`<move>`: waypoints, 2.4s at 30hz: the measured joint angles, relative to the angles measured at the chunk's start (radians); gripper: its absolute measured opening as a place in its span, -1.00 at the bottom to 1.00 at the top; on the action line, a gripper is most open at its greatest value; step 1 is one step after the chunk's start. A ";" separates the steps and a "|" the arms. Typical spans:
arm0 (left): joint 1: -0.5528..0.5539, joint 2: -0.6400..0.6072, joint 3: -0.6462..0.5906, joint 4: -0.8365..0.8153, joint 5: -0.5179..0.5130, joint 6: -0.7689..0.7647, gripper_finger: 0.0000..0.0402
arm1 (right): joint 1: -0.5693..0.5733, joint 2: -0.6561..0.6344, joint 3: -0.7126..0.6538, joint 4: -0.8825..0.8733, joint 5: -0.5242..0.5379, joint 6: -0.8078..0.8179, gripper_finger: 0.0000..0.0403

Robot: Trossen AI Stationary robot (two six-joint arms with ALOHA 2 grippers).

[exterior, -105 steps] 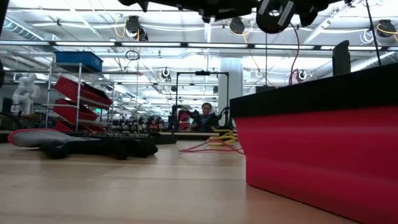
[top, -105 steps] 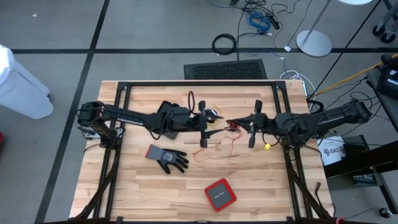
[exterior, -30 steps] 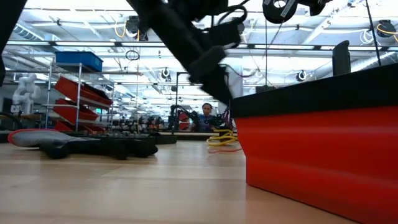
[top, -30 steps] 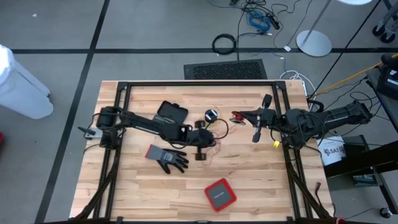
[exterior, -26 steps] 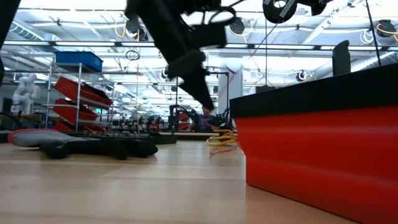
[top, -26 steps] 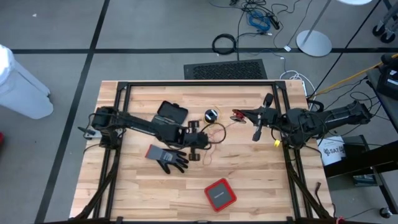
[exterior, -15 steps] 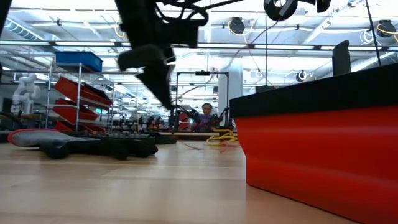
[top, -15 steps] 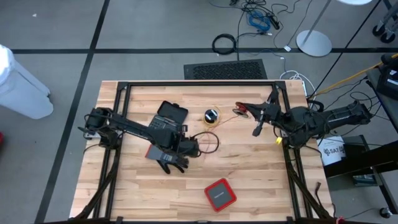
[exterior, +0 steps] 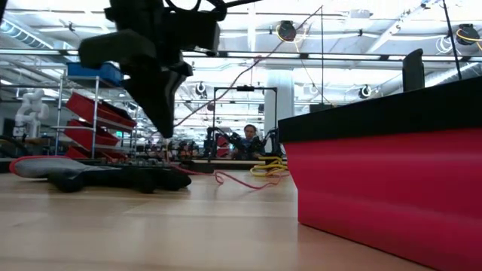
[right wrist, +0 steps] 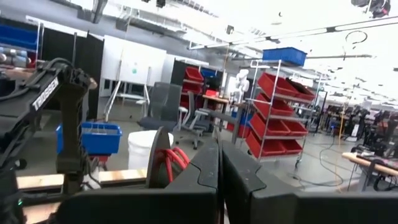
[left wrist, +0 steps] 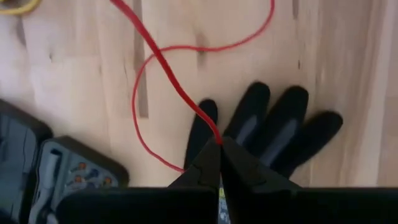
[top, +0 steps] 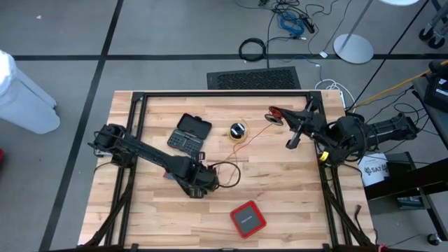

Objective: Coil cords
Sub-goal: Coil the red wire onto the spool

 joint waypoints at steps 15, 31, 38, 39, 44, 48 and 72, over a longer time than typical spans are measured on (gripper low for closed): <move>-0.076 -0.023 -0.018 0.010 -0.052 -0.033 0.00 | 0.000 0.000 0.000 0.006 -0.012 -0.012 -1.00; 0.161 -0.064 -0.057 1.068 -0.101 0.423 0.13 | 0.003 0.000 0.000 0.075 -0.177 0.048 -1.00; 0.255 0.098 -0.058 1.430 0.068 0.416 0.13 | 0.003 0.000 0.000 0.074 -0.195 0.047 -1.00; 0.260 0.118 -0.058 1.490 0.068 0.418 0.13 | 0.003 0.000 0.000 0.074 -0.195 0.047 -1.00; 0.296 0.204 -0.058 1.765 0.151 0.410 0.13 | 0.003 0.000 0.000 0.071 -0.195 0.047 -1.00; 0.312 0.266 -0.019 1.806 0.200 0.366 0.13 | 0.003 0.002 0.000 0.080 -0.219 0.047 -1.00; 0.314 0.334 0.101 1.746 0.272 0.307 0.03 | 0.002 0.130 -0.001 0.218 -0.289 0.047 -1.00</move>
